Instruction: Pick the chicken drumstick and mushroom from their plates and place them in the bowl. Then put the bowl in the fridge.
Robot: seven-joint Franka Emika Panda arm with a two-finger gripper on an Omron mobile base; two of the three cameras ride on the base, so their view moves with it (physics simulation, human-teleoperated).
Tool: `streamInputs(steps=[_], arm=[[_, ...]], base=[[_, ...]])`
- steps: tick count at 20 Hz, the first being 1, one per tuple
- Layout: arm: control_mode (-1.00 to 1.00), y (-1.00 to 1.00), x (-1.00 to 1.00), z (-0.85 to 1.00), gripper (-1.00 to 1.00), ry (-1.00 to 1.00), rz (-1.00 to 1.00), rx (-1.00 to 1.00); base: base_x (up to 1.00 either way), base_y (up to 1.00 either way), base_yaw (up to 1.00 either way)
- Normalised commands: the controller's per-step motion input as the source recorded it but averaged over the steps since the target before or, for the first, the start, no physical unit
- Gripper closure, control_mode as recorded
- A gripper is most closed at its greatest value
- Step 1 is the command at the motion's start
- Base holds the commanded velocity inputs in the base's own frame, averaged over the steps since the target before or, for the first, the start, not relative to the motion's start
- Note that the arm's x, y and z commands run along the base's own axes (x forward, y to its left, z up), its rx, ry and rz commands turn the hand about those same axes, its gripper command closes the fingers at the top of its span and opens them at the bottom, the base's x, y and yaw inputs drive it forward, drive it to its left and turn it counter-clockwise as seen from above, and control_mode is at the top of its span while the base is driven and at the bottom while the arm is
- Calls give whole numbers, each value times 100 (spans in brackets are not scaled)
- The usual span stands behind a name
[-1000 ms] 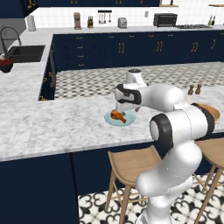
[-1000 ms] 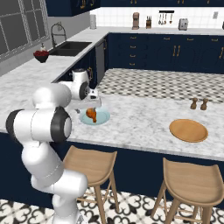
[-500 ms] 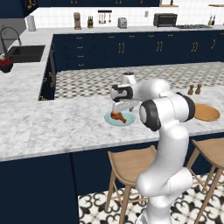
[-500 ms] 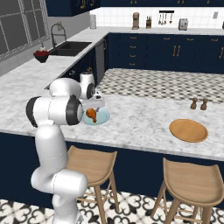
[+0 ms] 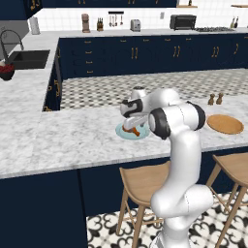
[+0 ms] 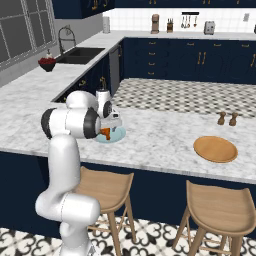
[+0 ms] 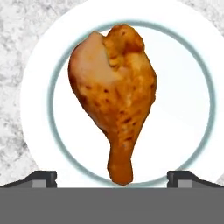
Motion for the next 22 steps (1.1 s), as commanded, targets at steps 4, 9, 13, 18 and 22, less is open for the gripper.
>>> streamInputs(steps=[4,9,13,18,22], arm=[[-100,0,51,-29,-100,4,1,0],[-100,0,4,-35,-100,4,0,0],[-100,0,0,-30,-100,2,0,0],[-100,0,0,-23,100,0,0,0],[-100,3,-1,-9,100,0,0,0]], base=[[0,0,0],[0,0,0],[0,0,0],[0,0,0],[0,0,0]])
